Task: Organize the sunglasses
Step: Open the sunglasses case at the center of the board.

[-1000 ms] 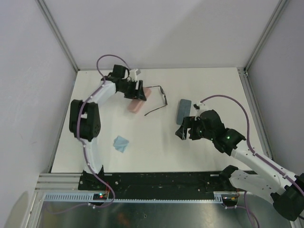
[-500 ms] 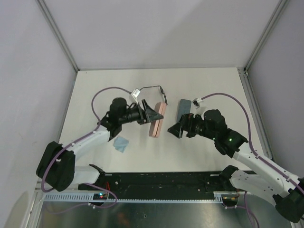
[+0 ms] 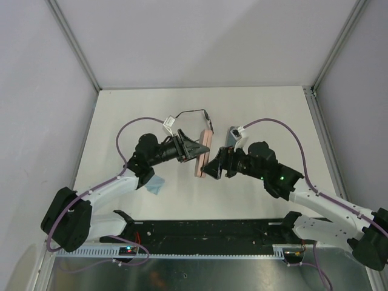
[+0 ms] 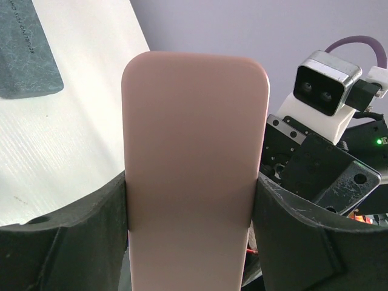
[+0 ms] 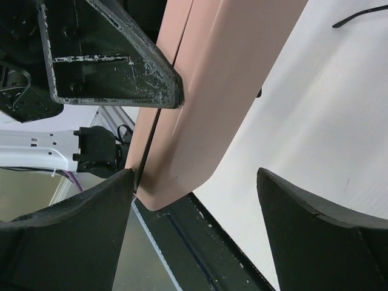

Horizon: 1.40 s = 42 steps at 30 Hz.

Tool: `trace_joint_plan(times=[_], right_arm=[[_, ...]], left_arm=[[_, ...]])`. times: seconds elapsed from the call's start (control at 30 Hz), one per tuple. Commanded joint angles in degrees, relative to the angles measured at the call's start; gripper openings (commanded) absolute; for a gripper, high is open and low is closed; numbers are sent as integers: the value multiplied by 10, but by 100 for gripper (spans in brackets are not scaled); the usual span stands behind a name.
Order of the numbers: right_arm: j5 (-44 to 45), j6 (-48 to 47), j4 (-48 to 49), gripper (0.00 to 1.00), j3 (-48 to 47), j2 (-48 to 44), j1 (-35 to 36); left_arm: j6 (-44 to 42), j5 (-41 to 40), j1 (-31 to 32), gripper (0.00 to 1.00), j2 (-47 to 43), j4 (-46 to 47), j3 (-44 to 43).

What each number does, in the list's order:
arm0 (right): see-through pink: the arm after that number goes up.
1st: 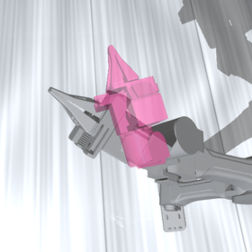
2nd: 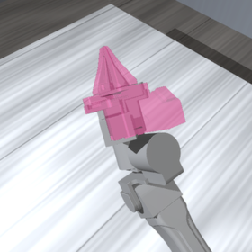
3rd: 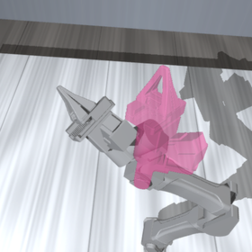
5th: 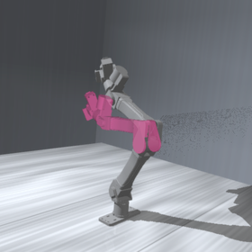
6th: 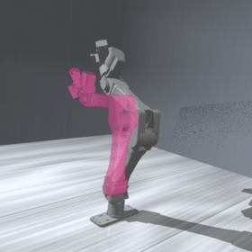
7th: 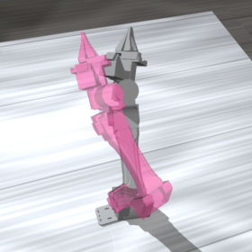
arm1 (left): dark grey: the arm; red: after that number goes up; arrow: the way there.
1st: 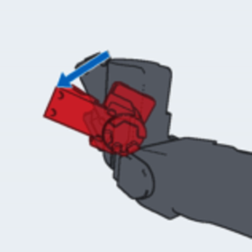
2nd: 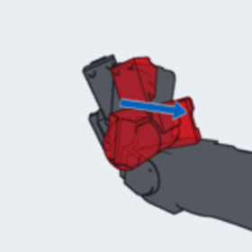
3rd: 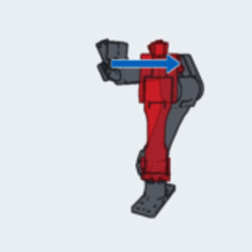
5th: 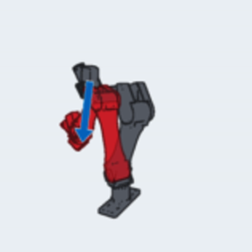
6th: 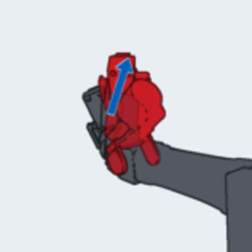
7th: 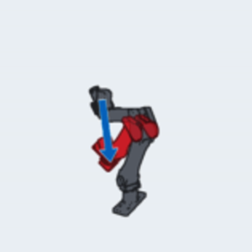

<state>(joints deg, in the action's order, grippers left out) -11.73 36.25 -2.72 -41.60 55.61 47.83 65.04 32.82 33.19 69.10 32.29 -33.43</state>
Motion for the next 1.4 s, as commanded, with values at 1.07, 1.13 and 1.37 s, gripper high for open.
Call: trace_joint_plan(times=[1.07, 1.13, 1.37], right_arm=[[118, 66, -91, 13, 13, 75, -67], [101, 69, -81, 13, 23, 67, -76], [114, 64, -96, 4, 28, 49, -76]], left_arm=[[78, 110, -21, 23, -4, 166, 17], [74, 114, -26, 23, -11, 165, 21], [38, 127, -60, 73, -27, 155, 54]])
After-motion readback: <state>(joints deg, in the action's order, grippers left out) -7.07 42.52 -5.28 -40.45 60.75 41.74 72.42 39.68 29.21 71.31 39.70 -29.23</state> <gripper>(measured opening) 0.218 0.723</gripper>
